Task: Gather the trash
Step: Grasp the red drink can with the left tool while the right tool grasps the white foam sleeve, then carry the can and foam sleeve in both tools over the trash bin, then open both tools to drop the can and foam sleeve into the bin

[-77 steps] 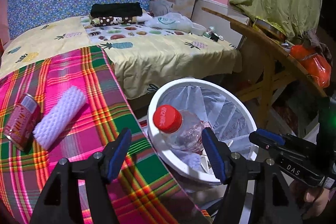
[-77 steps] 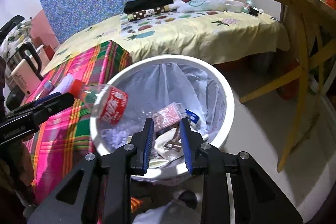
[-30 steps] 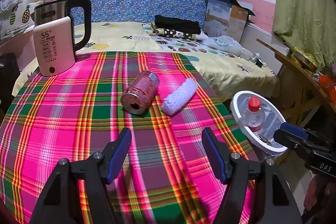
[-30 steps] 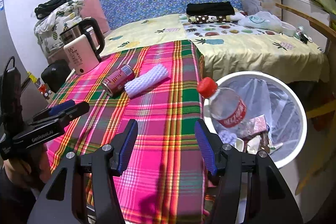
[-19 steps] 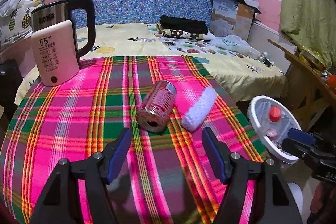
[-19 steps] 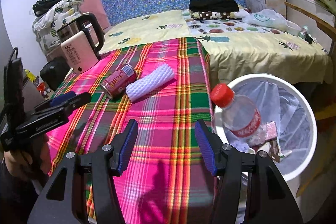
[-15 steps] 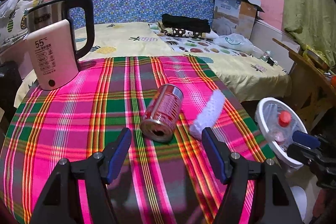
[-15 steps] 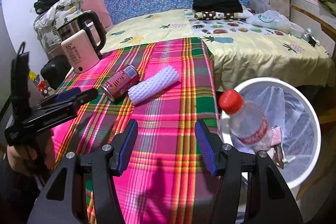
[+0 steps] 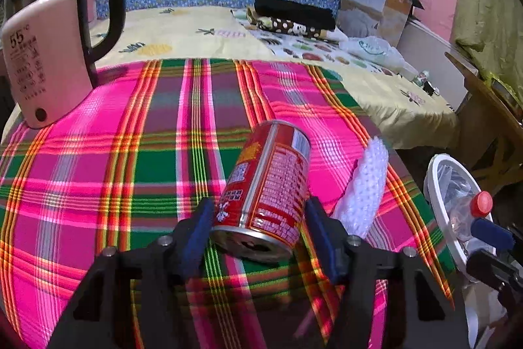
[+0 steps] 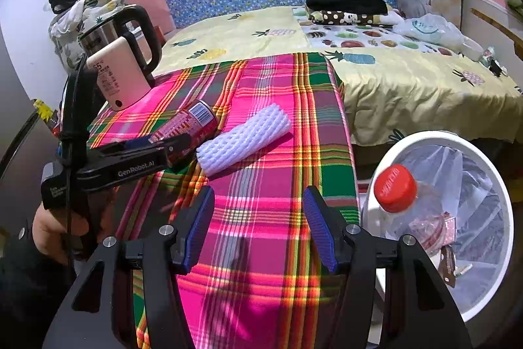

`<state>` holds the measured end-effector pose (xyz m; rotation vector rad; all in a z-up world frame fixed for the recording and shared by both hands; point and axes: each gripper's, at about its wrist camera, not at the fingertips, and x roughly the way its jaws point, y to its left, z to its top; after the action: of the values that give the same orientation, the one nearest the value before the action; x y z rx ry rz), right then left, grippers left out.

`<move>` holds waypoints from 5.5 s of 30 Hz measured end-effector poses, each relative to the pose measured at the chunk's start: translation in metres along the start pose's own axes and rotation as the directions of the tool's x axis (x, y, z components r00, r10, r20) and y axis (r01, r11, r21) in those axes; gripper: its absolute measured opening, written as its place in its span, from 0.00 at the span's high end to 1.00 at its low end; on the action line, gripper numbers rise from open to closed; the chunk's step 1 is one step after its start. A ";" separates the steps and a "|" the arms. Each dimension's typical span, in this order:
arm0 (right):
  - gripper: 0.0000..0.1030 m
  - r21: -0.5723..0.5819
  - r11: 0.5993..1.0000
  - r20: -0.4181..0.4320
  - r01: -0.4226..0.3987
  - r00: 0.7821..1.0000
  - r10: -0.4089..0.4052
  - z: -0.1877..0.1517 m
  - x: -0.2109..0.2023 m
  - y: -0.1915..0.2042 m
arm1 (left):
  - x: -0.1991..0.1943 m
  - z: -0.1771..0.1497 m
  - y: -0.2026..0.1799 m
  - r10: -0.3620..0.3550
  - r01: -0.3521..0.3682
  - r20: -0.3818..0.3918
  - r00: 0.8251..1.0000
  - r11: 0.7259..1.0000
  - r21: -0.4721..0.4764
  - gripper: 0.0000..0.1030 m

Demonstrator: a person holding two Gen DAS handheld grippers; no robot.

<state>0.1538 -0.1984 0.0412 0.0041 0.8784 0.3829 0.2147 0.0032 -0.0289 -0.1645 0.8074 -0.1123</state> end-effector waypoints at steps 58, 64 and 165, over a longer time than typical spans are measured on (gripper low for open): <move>0.81 0.026 0.997 -0.040 -0.079 0.996 0.080 0.007 0.020 0.017 | -0.083 -0.059 0.013 0.045 -0.041 0.054 0.998 0.995 -0.087 0.47; 0.81 0.036 0.996 -0.015 -0.080 0.997 0.080 -0.005 -0.002 0.011 | -0.098 -0.065 -0.005 0.018 -0.013 0.073 0.997 0.998 -0.065 0.47; 0.48 0.266 0.947 0.040 0.181 0.979 -0.199 -0.067 -0.090 -0.113 | -0.058 -0.055 -0.196 -0.271 0.275 -0.049 0.961 0.935 0.225 0.46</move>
<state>0.0890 -0.3433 0.0476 0.1741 0.8503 0.0834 0.1279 -0.1850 0.0117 -0.0553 0.7790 -0.4696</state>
